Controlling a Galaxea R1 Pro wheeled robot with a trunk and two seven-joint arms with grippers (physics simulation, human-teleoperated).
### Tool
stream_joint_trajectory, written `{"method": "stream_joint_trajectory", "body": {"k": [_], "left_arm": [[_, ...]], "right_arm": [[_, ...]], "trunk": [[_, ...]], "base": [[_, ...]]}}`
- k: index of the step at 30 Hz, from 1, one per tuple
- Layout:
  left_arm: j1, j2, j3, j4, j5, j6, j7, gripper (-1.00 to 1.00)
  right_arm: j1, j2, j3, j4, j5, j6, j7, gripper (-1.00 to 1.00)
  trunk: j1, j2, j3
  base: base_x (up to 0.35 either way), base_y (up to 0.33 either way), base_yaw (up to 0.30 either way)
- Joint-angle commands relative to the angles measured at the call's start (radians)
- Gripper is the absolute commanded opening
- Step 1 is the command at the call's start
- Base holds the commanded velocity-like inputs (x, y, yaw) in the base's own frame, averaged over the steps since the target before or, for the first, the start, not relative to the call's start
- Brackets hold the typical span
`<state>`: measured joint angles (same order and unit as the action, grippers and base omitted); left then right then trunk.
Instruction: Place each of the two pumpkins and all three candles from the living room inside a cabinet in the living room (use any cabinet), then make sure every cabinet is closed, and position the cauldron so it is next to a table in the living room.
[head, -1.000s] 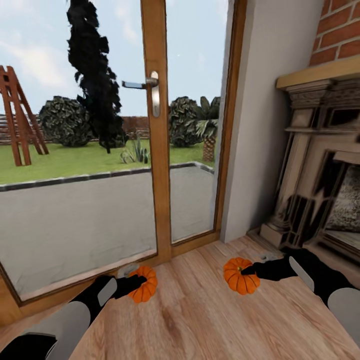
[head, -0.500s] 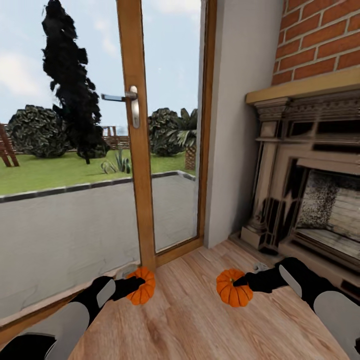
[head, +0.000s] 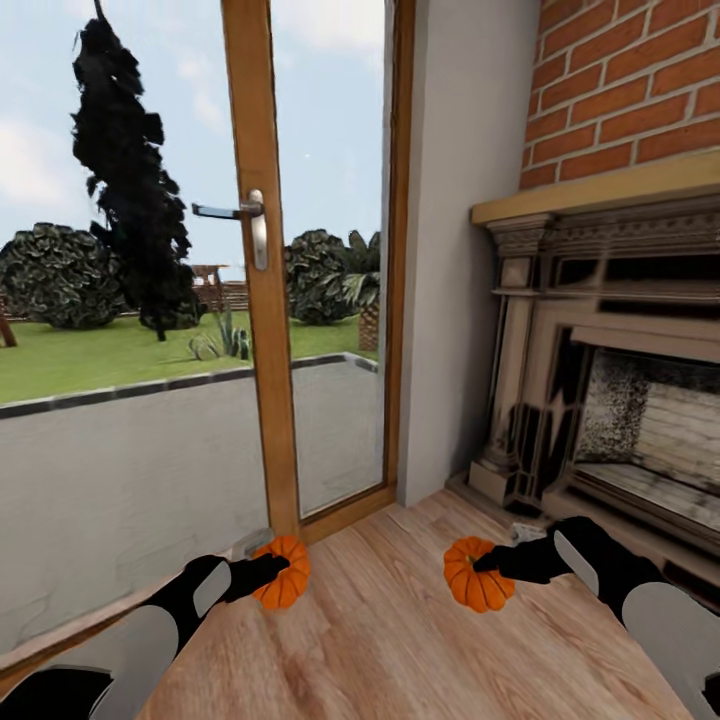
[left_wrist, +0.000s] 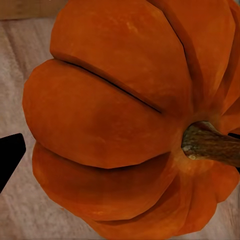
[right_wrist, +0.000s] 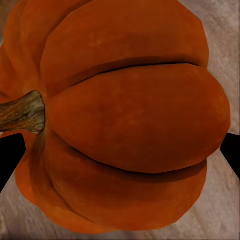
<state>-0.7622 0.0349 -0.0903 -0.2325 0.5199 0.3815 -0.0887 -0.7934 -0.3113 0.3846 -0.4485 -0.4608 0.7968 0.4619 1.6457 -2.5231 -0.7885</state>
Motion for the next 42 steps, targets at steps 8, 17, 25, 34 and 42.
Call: {"method": "stream_joint_trajectory", "body": {"k": [8, 17, 25, 34, 42], "left_arm": [[0.0, -0.001, -0.009, 0.002, 0.008, 0.002, -0.002, -1.0], [0.0, -0.002, -0.01, 0.005, 0.008, 0.002, -0.002, -1.0], [0.0, -0.003, -0.011, 0.021, 0.008, -0.022, -0.003, -1.0], [0.0, -0.004, -0.011, 0.024, 0.007, -0.028, -0.003, -1.0], [0.0, -0.005, -0.011, 0.025, 0.006, -0.046, -0.003, -1.0]], "right_arm": [[-0.001, 0.022, 0.007, 0.0, 0.011, 0.004, -0.004, -1.0], [-0.001, 0.04, 0.008, 0.0, 0.01, 0.001, -0.002, -1.0], [-0.001, 0.046, 0.008, 0.002, 0.013, 0.009, -0.008, -1.0], [-0.001, 0.046, 0.008, 0.004, 0.013, 0.01, -0.009, -1.0], [-0.001, 0.046, 0.008, 0.005, 0.013, 0.01, -0.009, -1.0]], "trunk": [[-0.004, 0.001, 0.018], [-0.008, 0.003, 0.045], [-0.011, 0.005, 0.066], [-0.016, 0.007, 0.086], [-0.019, 0.009, 0.101]], "base": [[0.0, 0.0, -0.149], [0.0, 0.0, -0.033], [0.0, 0.0, 0.0], [0.0, 0.0, 0.0], [0.0, 0.0, 0.0]]}}
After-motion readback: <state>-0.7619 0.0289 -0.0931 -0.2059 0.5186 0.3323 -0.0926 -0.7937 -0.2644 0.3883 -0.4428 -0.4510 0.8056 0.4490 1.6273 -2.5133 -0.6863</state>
